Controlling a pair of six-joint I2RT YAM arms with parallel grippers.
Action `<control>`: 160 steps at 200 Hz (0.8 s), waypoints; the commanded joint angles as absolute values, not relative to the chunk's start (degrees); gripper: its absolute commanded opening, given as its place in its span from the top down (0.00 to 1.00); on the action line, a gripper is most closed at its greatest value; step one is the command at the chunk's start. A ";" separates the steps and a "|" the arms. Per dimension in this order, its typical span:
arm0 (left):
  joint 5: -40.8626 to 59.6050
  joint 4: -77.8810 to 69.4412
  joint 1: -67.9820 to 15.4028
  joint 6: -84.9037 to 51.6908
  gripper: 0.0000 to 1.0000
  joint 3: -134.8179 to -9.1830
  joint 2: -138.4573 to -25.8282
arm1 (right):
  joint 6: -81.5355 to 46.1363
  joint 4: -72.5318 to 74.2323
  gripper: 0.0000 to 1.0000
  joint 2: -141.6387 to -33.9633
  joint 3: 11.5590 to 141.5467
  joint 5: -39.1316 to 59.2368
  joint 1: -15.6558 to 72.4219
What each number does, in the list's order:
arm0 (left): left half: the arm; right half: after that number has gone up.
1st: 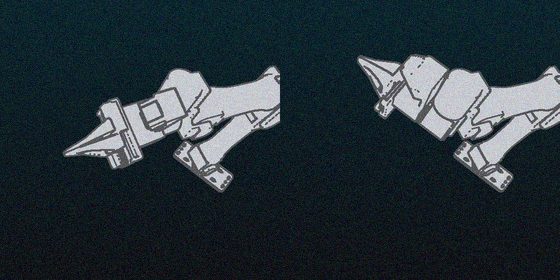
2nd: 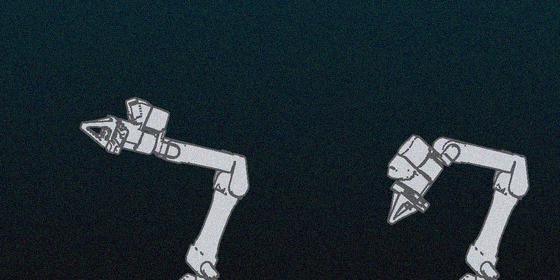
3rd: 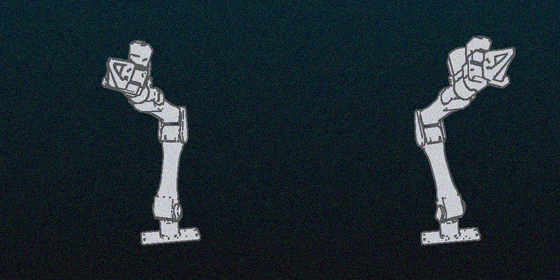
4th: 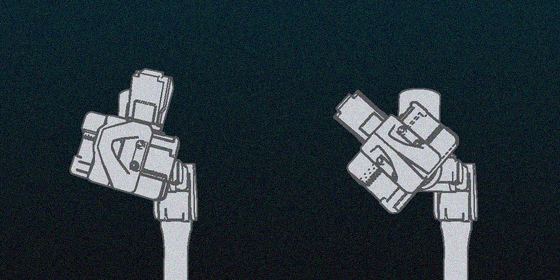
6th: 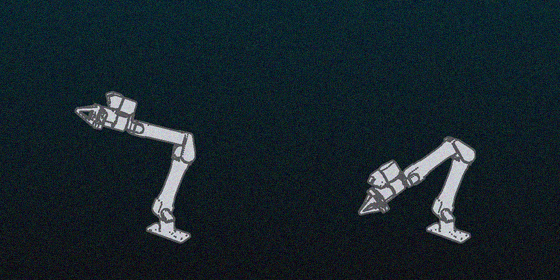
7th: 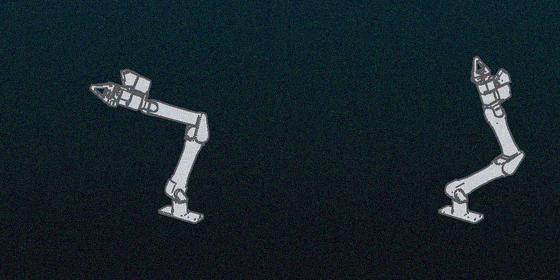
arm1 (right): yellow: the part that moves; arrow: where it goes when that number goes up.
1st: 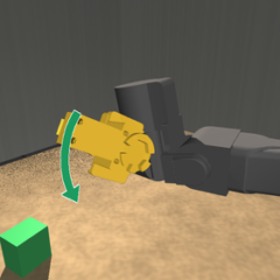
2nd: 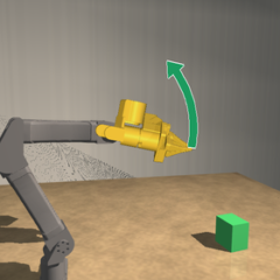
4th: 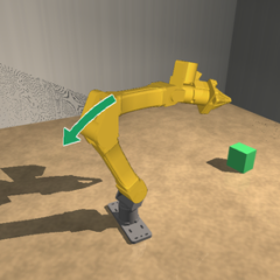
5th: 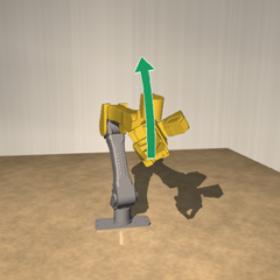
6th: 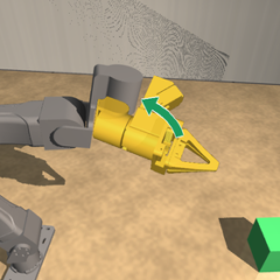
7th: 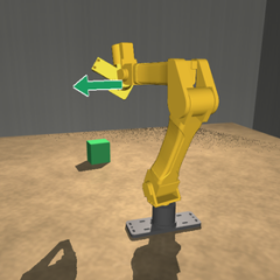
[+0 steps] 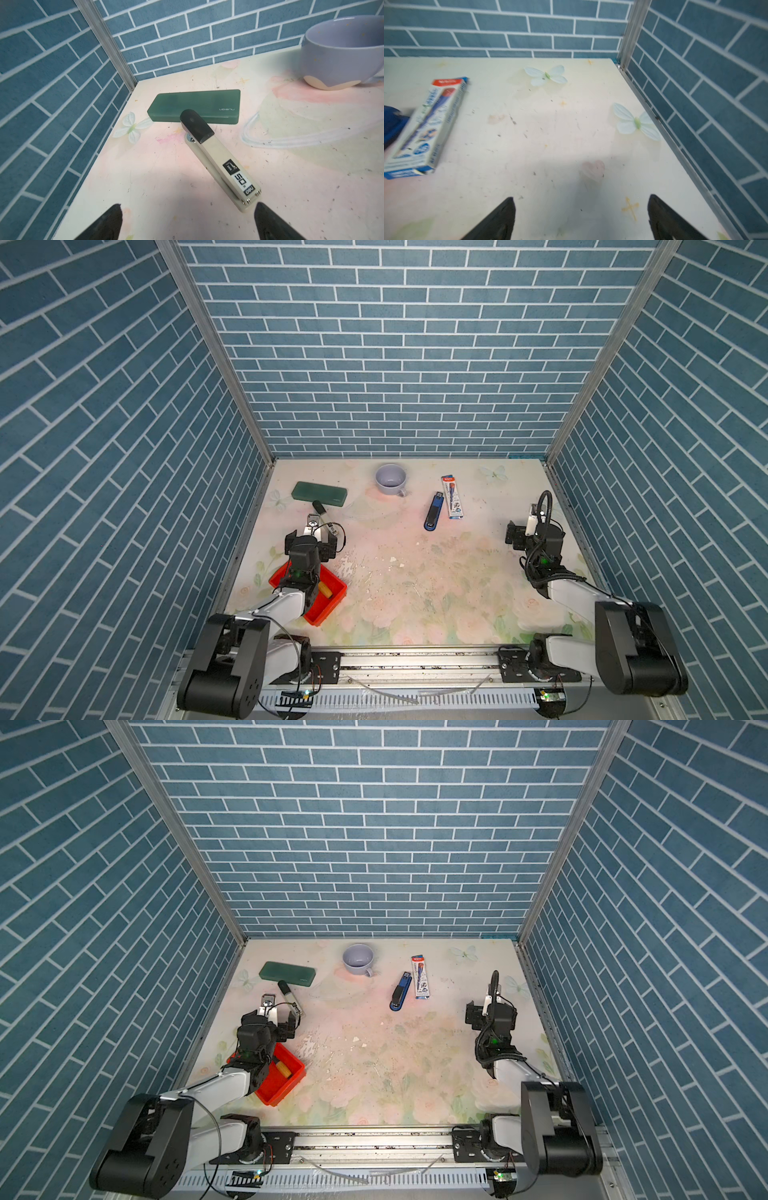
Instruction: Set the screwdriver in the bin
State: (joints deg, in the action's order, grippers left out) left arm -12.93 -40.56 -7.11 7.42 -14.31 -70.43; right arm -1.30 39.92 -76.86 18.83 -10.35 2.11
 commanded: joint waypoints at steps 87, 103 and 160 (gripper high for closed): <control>-9.98 -55.35 -4.31 5.30 0.00 -19.84 -88.26 | -3.58 53.96 0.01 -87.85 20.23 -7.68 -0.83; -8.03 -51.02 -2.85 3.85 0.00 -21.73 -88.03 | -3.66 49.33 0.01 -88.16 22.67 -7.32 -1.04; -7.75 -51.30 -2.60 3.69 0.00 -21.57 -87.86 | -3.92 49.22 0.02 -88.18 22.74 -6.55 -1.58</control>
